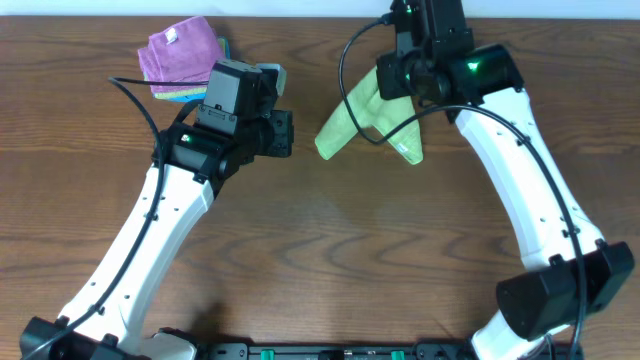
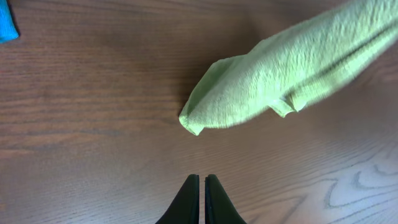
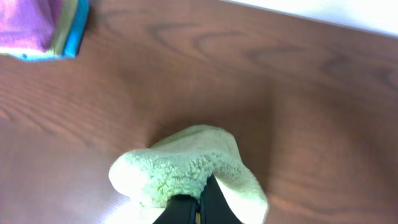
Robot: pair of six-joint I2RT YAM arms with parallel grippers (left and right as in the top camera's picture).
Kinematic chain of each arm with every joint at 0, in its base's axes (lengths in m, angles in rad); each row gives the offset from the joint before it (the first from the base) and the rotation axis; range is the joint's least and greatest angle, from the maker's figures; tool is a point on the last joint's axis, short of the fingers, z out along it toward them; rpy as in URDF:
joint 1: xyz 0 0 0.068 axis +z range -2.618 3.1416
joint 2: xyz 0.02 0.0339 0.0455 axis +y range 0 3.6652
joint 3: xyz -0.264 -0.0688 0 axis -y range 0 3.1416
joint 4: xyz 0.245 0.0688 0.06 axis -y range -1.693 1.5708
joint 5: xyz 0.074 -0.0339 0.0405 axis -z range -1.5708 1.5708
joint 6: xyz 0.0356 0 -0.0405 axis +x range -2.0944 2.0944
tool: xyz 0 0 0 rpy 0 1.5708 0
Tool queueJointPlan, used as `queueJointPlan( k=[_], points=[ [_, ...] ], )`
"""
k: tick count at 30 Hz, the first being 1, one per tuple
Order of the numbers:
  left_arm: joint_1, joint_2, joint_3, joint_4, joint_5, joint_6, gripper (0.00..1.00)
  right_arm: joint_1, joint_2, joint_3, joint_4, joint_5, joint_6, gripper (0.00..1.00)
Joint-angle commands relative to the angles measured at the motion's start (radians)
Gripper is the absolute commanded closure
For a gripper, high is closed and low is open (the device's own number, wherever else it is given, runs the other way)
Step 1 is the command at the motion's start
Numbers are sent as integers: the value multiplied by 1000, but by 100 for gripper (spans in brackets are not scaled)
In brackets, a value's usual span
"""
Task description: Fold the cloth
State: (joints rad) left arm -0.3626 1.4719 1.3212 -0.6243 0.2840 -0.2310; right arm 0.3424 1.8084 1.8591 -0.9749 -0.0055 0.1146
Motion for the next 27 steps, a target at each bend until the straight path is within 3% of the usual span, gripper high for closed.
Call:
queueJointPlan(
  k=[1, 8, 9, 10, 11, 14, 17, 20, 23, 27],
  points=[
    [2, -13, 18, 0, -6, 14, 94, 5, -13, 18, -69, -11, 11, 99],
    [2, -13, 18, 0, -6, 14, 94, 9, -13, 18, -282, -124, -23, 99],
    [2, -13, 18, 0, -6, 14, 94, 9, -13, 18, -323, -160, -24, 94],
    [2, -13, 18, 0, -6, 14, 94, 9, -13, 18, -368, -193, -26, 62],
    [2, -13, 18, 0, -6, 14, 94, 10, -13, 18, -418, -225, -37, 45],
    [2, -13, 18, 0, -6, 14, 94, 11, -13, 18, -563, -275, -53, 23],
    [3, -13, 18, 1, -7, 14, 94, 11, -13, 18, -669, -273, -53, 9],
    [3, -13, 18, 5, -8, 14, 94, 10, -13, 18, -639, -187, -50, 14],
    [2, -5, 17, 6, -25, 13, 94, 8, -13, 18, -576, -59, -5, 31],
    [2, 40, 16, 16, -9, -18, 94, 6, -13, 16, -483, 38, 4, 88]
  ],
)
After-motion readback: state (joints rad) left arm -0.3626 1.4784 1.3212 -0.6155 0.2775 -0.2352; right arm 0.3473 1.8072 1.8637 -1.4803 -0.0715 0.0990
